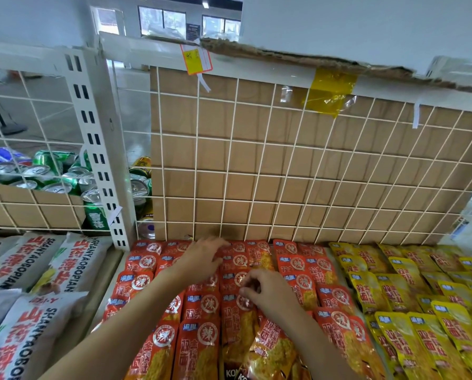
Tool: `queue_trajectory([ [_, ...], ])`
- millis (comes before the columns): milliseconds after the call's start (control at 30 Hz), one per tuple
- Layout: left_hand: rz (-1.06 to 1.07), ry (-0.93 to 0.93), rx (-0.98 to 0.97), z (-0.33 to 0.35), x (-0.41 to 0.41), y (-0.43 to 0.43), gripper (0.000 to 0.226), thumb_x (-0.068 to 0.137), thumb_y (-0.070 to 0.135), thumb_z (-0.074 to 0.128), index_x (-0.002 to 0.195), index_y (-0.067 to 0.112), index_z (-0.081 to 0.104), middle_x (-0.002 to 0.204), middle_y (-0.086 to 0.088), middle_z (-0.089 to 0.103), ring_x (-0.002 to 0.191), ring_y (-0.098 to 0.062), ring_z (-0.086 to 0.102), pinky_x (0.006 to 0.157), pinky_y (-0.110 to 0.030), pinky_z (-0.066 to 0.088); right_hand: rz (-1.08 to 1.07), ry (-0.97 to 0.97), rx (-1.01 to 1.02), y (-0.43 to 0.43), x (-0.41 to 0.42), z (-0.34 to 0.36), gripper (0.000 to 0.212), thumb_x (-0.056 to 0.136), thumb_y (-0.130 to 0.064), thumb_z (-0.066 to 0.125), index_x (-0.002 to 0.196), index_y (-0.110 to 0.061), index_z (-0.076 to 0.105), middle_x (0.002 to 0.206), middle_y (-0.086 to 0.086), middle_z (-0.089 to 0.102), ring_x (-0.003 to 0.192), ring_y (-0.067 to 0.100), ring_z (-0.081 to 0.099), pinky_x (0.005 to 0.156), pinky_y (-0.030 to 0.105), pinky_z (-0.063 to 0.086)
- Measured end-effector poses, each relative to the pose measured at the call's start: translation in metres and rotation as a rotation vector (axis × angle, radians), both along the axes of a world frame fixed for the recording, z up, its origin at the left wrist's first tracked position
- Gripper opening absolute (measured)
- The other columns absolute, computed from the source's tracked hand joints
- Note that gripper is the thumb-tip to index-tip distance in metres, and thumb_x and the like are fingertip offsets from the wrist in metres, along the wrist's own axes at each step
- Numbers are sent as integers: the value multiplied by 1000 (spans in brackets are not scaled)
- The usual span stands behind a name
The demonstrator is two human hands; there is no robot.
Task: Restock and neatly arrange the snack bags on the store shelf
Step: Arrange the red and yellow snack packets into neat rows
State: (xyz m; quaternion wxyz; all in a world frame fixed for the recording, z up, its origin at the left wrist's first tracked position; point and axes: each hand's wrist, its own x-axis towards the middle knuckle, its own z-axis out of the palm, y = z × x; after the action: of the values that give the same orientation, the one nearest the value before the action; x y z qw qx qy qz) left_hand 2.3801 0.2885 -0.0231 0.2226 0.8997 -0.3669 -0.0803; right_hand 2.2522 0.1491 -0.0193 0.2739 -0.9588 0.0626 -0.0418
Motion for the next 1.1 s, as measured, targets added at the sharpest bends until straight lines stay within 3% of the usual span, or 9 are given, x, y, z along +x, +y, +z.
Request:
queue_trajectory([
  [100, -3, 39, 29, 2, -3, 2, 49, 96, 20, 46, 142, 26, 31, 148, 2, 34, 139, -18, 24, 114, -38, 17, -7, -3, 0, 1, -1, 0, 13, 87, -32, 61, 91, -20, 64, 83, -17, 52, 74, -5, 47, 65, 9, 36],
  [167, 0, 49, 14, 2, -5, 3, 49, 96, 21, 45, 142, 27, 30, 150, 3, 31, 141, -17, 21, 115, -39, 15, -14, -19, -11, 1, -2, 1, 14, 88, -34, 60, 93, -21, 63, 90, -14, 54, 81, -1, 49, 71, 11, 38],
  [300, 8, 39, -45, 3, -12, 9, 46, 95, 24, 49, 139, 28, 36, 147, 5, 36, 139, -15, 25, 115, -38, 23, -58, -99, -46, -7, -10, 9, 9, 90, -36, 55, 91, -27, 57, 94, -14, 54, 82, -2, 49, 70, 10, 37],
  [500, -67, -57, -183, 7, -40, 18, 33, 95, 21, 49, 128, 25, 51, 131, 11, 48, 124, -8, 43, 96, -15, 29, -174, -132, -113, -26, -45, 15, 5, 89, -35, 57, 88, -30, 57, 89, -18, 54, 78, -5, 51, 69, 10, 43],
  [667, -118, -66, -209, -4, -62, 23, 30, 94, 24, 51, 123, 28, 55, 126, 12, 51, 119, -7, 46, 101, -21, 37, -188, -63, -140, -25, -76, 18, 16, 85, -42, 59, 91, -28, 63, 83, -18, 52, 67, -6, 47, 58, 7, 34],
  [800, -166, -61, -6, -15, -73, 26, 47, 92, 40, 51, 136, 37, 39, 143, 16, 36, 135, -7, 25, 114, -31, 15, -161, 123, -251, -14, -88, 22, 48, 79, -65, 50, 117, -36, 54, 113, -17, 44, 97, -4, 49, 79, 10, 38],
  [933, -209, -65, 55, -16, -80, 28, 65, 85, 48, 57, 142, 37, 28, 148, 17, 27, 140, -10, 16, 112, -27, -1, -169, 185, -286, -5, -89, 23, 61, 77, -66, 51, 129, -35, 44, 122, -14, 39, 117, 2, 43, 96, 17, 37],
  [1000, -215, -74, 68, -14, -82, 28, 68, 86, 48, 57, 144, 35, 25, 150, 16, 24, 140, -9, 14, 106, -22, -6, -178, 195, -284, -3, -89, 20, 62, 78, -64, 53, 131, -34, 42, 127, -13, 39, 123, 4, 39, 101, 19, 34],
  [1100, -223, -75, 61, -13, -83, 29, 68, 85, 47, 57, 144, 34, 25, 150, 16, 23, 140, -9, 14, 105, -22, -8, -186, 161, -183, -1, -88, 16, 43, 79, -53, 61, 115, -33, 50, 113, -16, 42, 114, 2, 43, 97, 18, 34],
])
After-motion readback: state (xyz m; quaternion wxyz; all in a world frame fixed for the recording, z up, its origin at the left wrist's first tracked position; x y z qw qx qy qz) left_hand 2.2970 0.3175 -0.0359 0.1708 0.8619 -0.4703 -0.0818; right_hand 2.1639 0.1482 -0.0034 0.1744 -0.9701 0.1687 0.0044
